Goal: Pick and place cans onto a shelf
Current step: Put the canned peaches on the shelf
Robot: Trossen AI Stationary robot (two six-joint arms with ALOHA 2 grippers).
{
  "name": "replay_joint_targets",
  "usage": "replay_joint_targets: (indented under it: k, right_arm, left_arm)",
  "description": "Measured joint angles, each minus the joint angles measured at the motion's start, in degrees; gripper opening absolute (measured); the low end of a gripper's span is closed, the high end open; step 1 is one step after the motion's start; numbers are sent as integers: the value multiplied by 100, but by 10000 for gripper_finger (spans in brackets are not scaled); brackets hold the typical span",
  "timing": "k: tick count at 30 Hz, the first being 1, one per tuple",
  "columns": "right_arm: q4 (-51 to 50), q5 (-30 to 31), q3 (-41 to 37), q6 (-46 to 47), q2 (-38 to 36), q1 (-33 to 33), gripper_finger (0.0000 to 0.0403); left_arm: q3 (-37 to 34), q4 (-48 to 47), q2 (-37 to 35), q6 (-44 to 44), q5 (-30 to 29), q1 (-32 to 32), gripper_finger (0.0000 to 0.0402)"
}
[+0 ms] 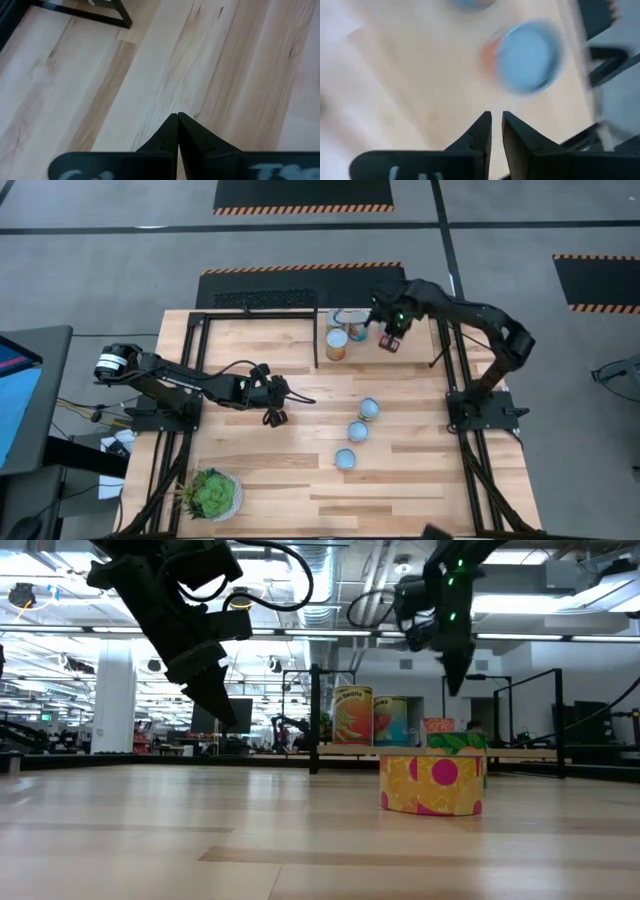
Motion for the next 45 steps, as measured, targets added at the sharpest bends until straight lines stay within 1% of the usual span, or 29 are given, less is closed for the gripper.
replay_joint_targets:
  k: [5,9,11,13,16,18,21,27,31,34,36,40,45]
  right_arm:
    - [-952,-676,0,746,-410,855,69]
    - [-1013,-700,-2,1192,-687,1766,69]
    - [-940,-688,-2,1366,-794,2239,69]
    - [-828,-635,-5,1387,-841,2713,69]
    - [-498,-492,-13,1356,-868,3335,69]
    - [-140,-317,-94,1159,-877,3691,69]
    - [476,-200,-460,781,-873,4089,69]
    - [1246,-182,-1464,494,-873,4498,69]
    - [1803,-182,-2096,480,-873,4518,69]
    - [2380,-182,-2418,457,-871,4514,69]
    - [2617,-182,-2542,394,-871,4529,69]
    - [2656,-213,-2566,298,-871,4555,69]
    - [2691,-519,-2566,236,-871,4551,69]
  left_arm:
    - [0,84,-2,0,130,0,0]
    - [0,145,0,-25,165,-2,0]
    - [0,441,1,59,158,-2,0]
    - [0,995,1,501,252,-8,0]
    - [0,1768,-1,1288,700,-33,0]
    - [0,2112,0,1681,939,-37,0]
    - [0,2468,-1,1974,961,-32,0]
    - [0,2624,0,2187,975,-31,0]
    - [0,2624,-2,2328,975,-31,0]
    - [0,2637,-2,2311,900,-28,0]
    - [0,2626,1,2312,881,-26,0]
    - [0,2598,0,2312,879,-21,0]
    - [0,2598,-1,2312,875,-17,0]
